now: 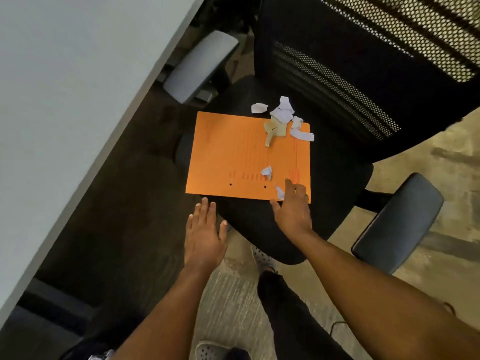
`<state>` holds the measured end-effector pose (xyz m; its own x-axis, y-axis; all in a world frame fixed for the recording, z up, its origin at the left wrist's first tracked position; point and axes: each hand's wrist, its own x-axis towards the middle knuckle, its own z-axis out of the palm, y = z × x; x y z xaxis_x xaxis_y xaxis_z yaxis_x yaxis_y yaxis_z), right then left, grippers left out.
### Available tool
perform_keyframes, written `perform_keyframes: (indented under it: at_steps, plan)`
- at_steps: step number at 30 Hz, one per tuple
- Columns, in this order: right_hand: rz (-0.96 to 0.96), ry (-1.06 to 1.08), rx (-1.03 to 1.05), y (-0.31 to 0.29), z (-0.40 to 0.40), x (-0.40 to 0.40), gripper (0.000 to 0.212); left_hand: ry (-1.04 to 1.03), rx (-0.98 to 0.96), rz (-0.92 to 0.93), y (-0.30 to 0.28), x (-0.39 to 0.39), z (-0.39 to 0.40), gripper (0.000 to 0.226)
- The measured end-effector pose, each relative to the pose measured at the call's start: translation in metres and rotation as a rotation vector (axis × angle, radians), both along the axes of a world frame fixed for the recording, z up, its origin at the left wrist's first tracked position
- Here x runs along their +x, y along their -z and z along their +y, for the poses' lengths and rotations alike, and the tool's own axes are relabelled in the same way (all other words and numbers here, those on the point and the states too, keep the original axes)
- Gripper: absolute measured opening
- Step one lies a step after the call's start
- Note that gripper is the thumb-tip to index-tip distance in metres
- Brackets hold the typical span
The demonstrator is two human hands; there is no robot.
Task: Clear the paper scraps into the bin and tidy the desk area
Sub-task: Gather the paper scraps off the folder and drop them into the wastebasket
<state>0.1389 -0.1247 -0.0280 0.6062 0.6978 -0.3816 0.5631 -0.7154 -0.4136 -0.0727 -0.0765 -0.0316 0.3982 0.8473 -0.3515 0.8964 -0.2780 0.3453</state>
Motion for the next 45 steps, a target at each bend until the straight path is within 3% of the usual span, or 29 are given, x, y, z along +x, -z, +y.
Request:
perform_keyframes:
  at_steps: [7, 10, 13, 16, 18, 21, 25, 29, 31, 35, 38, 45]
  plan:
    - [-0.009, -0.117, 0.030, 0.028, 0.033, 0.032, 0.074, 0.034, 0.082, -0.106, 0.017, 0.077, 0.066, 0.056]
    - [-0.162, -0.240, 0.005, 0.040, 0.049, 0.035, 0.078, -0.011, 0.152, -0.168, 0.025, 0.103, 0.094, 0.057]
    - [-0.277, -0.435, 0.050, 0.053, 0.066, 0.039, 0.053, -0.008, 0.198, -0.195, 0.031, 0.132, 0.124, 0.059]
    - [-0.256, -0.614, 0.255, 0.066, 0.064, 0.052, 0.018, 0.065, 0.199, -0.193, 0.037, 0.164, 0.155, 0.069]
    - [-0.253, -0.690, 0.345, 0.074, 0.056, 0.068, 0.015, 0.163, 0.196, -0.183, 0.040, 0.187, 0.174, 0.086]
    - [-0.247, -0.614, 0.383, 0.074, 0.051, 0.088, 0.026, 0.332, 0.235, -0.078, 0.048, 0.220, 0.194, 0.113]
    - [-0.119, -0.202, 0.360, 0.061, 0.067, 0.111, 0.039, 0.480, 0.233, 0.061, 0.063, 0.251, 0.213, 0.129]
    - [-0.158, 0.097, 0.336, 0.057, 0.096, 0.153, 0.052, 0.473, 0.198, 0.028, 0.076, 0.259, 0.208, 0.112]
    - [-0.171, 0.056, 0.287, 0.062, 0.109, 0.173, 0.063, 0.434, 0.247, -0.038, 0.080, 0.258, 0.198, 0.090]
    - [-0.243, -0.233, 0.126, 0.074, 0.128, 0.186, 0.071, 0.385, 0.337, -0.155, 0.087, 0.251, 0.186, 0.061]
    - [-0.278, -0.331, 0.131, 0.078, 0.138, 0.185, 0.056, 0.374, 0.371, -0.214, 0.089, 0.251, 0.184, 0.049]
    - [-0.460, -0.358, 0.225, 0.089, 0.145, 0.189, 0.024, 0.357, 0.335, -0.205, 0.088, 0.258, 0.202, 0.049]
